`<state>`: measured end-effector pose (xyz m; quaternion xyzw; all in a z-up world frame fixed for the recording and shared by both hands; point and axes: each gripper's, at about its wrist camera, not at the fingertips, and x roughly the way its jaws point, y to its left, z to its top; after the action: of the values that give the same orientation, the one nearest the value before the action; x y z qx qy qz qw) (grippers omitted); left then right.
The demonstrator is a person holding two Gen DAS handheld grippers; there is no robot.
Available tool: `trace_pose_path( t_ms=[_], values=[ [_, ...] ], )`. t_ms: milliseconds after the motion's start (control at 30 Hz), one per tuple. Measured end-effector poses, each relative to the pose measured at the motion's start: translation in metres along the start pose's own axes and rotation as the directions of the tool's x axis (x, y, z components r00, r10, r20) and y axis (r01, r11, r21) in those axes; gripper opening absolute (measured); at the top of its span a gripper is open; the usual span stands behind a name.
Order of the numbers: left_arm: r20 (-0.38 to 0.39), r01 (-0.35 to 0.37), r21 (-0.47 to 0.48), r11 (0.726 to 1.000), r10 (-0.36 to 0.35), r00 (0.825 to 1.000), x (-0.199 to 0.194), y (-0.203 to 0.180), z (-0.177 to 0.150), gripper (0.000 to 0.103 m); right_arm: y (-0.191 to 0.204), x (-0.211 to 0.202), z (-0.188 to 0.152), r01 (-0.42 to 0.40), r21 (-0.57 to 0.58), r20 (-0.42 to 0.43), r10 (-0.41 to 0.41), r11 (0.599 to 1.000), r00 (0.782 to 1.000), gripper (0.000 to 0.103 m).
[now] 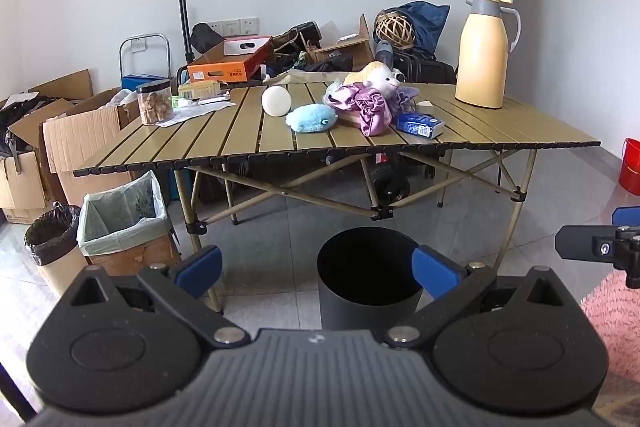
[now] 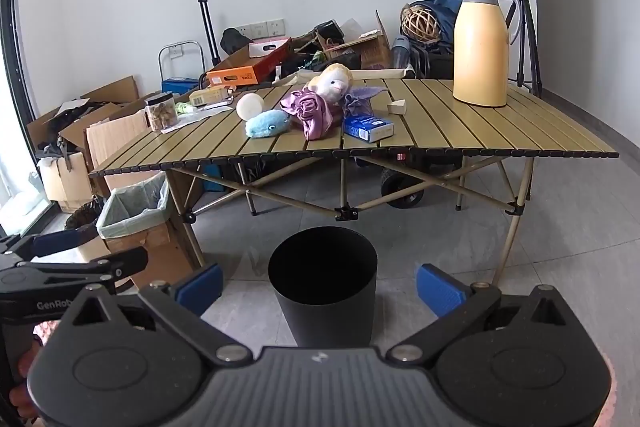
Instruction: Collect trash
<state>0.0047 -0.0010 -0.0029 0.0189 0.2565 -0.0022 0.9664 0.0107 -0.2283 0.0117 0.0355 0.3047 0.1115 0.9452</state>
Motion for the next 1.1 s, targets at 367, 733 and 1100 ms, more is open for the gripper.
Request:
trace_pose_path(
  t_ms=[367,733,1100],
  values=[
    [-0.007,0.0,0.001,1.0,0.0,1.0,0.0024,-0.0012,-0.0005,0.103,0.0,0.0055,0.0013,0.013,0.007,-0.017,-0.012,1.0,1.0,0.103],
    [-0.006,0.0,0.0,1.0,0.0,1.0,0.0028,-0.0007,0.0,0.103,-0.0003,0.004,0.0009,0.012,0.004,-0.012,-0.012,1.0,1.0,0.103],
    [0.0,0.002,0.002,1.0,-0.002,1.0,0.0011,-0.0014,0.0021,0.103,0.0006,-0.0002,0.0,0.015,-0.002,0.003,-0.015,1.0,1.0,0.103]
  ],
)
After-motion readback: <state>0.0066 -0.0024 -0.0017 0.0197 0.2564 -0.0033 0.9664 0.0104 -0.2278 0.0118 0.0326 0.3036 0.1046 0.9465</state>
